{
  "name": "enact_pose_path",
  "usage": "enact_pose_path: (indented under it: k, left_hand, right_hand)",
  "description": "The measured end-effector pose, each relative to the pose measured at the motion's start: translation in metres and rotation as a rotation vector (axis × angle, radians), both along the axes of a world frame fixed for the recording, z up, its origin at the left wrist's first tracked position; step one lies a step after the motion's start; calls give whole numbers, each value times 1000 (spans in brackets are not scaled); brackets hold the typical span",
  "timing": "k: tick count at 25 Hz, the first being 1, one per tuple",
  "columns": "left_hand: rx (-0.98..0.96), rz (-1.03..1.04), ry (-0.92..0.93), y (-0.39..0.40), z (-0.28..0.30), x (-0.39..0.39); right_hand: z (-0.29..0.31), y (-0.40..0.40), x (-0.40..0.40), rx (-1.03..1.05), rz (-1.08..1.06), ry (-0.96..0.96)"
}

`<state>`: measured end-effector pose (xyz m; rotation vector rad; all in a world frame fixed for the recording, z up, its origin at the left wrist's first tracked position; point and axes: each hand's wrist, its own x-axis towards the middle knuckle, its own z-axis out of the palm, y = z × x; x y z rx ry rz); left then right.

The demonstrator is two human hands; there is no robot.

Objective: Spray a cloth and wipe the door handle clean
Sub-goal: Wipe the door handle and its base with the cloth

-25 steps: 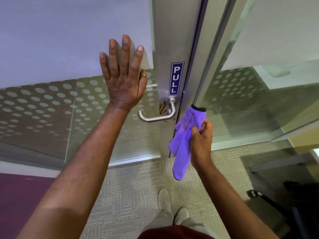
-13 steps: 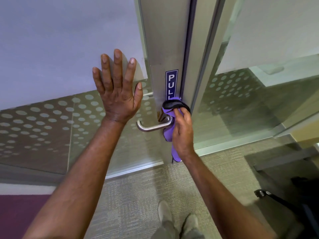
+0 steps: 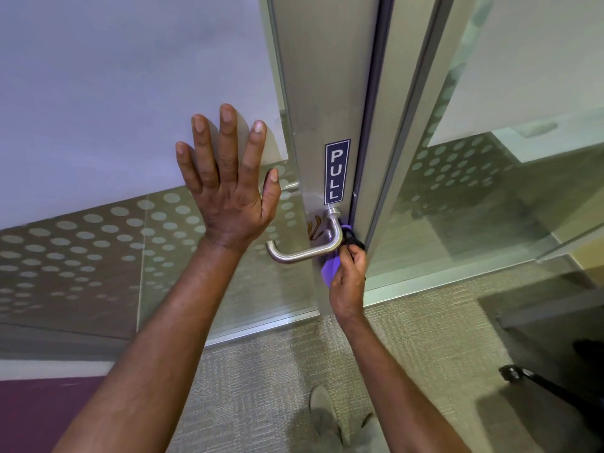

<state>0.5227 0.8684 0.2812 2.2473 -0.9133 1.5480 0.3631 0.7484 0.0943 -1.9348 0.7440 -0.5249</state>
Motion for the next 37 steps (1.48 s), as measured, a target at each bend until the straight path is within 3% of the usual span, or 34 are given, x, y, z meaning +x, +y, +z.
enact_pose_path:
  k: [2,6,10,19,24,31,37]
  left_hand:
    - [-8,-4,3,0,0,0]
    - [-1,5,2,-1,2,-1]
    - [-8,1,3,-1,2,-3]
    - [3,17,-9,-1,2,-1]
    - [-12,17,-3,-3,2,-2]
    - [10,10,0,-2,2,-3]
    - [47,22,-5,-1,3,-4]
  right_hand:
    - [-4,5,5,87,-92,-45]
    - [1,36,27,474,-372,-158]
    - [-16,47,50,698,-432,-118]
    - [-20,37,59,748,-413,-76]
    - [-17,24,55,982,-509,-52]
    - [10,74,61,853,-305,-123]
    - [-63,16,55,1035,-448,-8]
